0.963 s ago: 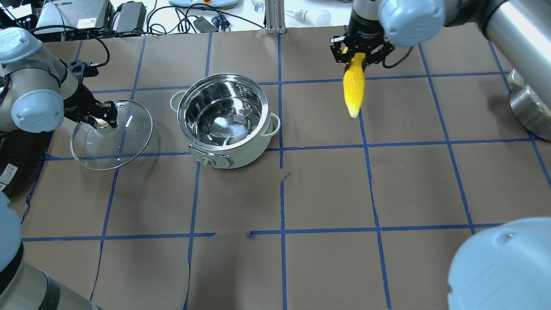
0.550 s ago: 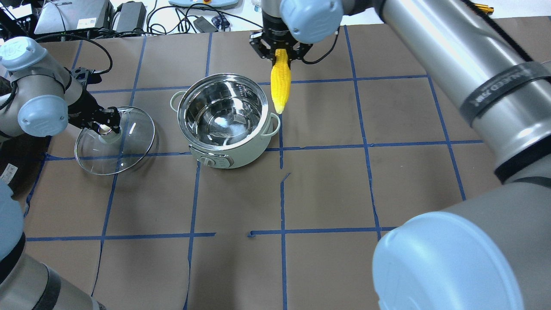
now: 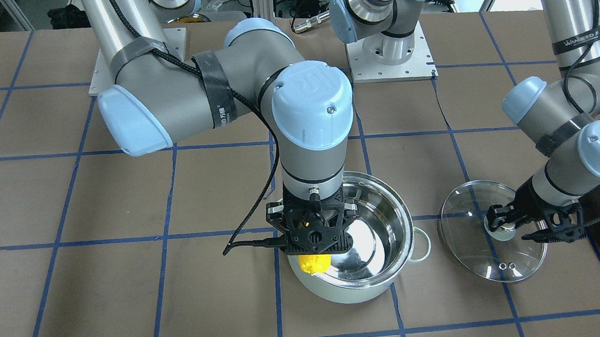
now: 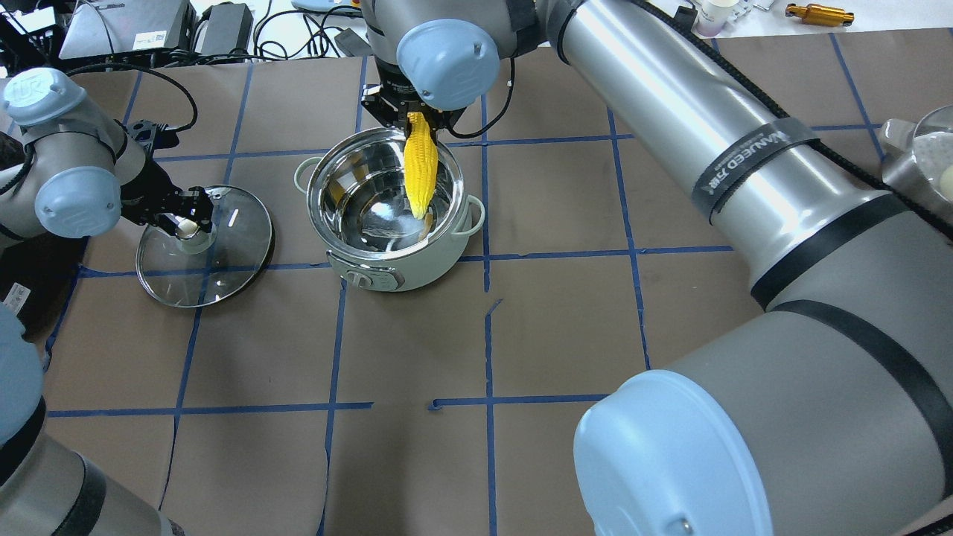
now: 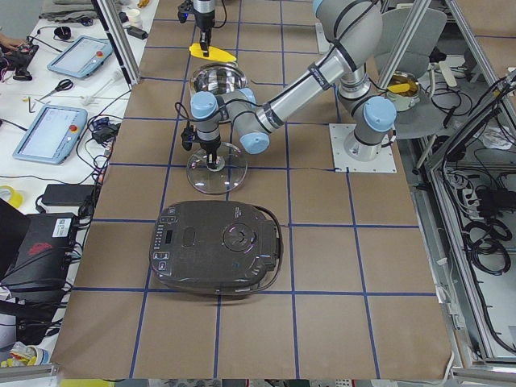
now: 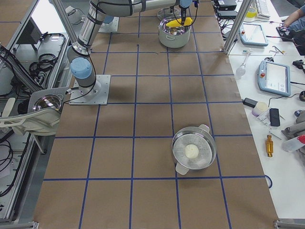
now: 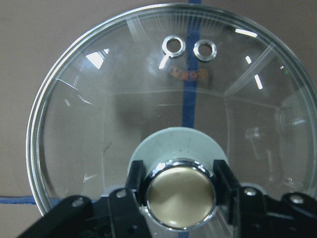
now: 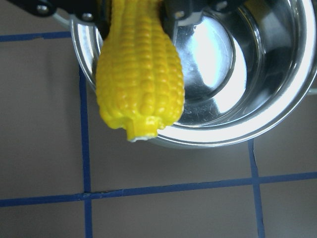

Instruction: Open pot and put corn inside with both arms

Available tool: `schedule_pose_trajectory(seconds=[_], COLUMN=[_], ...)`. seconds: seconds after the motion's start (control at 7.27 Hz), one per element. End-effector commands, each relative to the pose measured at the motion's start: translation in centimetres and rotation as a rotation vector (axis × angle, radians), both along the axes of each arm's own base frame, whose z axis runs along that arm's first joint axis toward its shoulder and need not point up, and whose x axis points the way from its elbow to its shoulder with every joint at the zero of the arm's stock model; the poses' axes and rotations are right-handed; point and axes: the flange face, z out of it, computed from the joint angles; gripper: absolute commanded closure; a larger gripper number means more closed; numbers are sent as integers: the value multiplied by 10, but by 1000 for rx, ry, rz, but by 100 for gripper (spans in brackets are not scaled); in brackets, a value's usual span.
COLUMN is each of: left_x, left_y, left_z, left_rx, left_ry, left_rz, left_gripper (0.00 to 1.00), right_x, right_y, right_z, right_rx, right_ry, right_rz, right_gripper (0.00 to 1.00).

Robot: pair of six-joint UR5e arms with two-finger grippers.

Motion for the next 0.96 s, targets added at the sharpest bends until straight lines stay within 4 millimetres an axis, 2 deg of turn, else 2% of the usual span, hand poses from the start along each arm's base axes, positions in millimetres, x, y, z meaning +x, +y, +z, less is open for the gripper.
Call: schedule_pose_trajectory(seconds=[0.0,0.14,0.28,0.41,0.55,0.69,0.83], left_x=[-2,-14,-25,-38,-43,-47,-56], left_y=[-3,-5,-1,6,14,24,36], left_z=[22,54,84,116,151,183,240], left_rx=[-39,-77,-73,-72,-63,-39,-62], left_ry=[-13,-37,-36,-34,-32,-22,-42], left_rz=[2,-16,-31,-48,-51,-53,-58], left_gripper=[7,0,0,0,0,0,0], right_x=[16,18,26,29,30,29,29], right_y=[-4,-4,1,5,9,11,11], right_z=[-26,-29,-26,-29,-32,-32,-31], right_rx=[7,21,45,52,54,55,47], right_ry=[-27,-43,-116,-126,-125,-127,-132], right_rz=[-30,-27,2,12,15,15,18], right_gripper=[100,100,100,76,30,20,17])
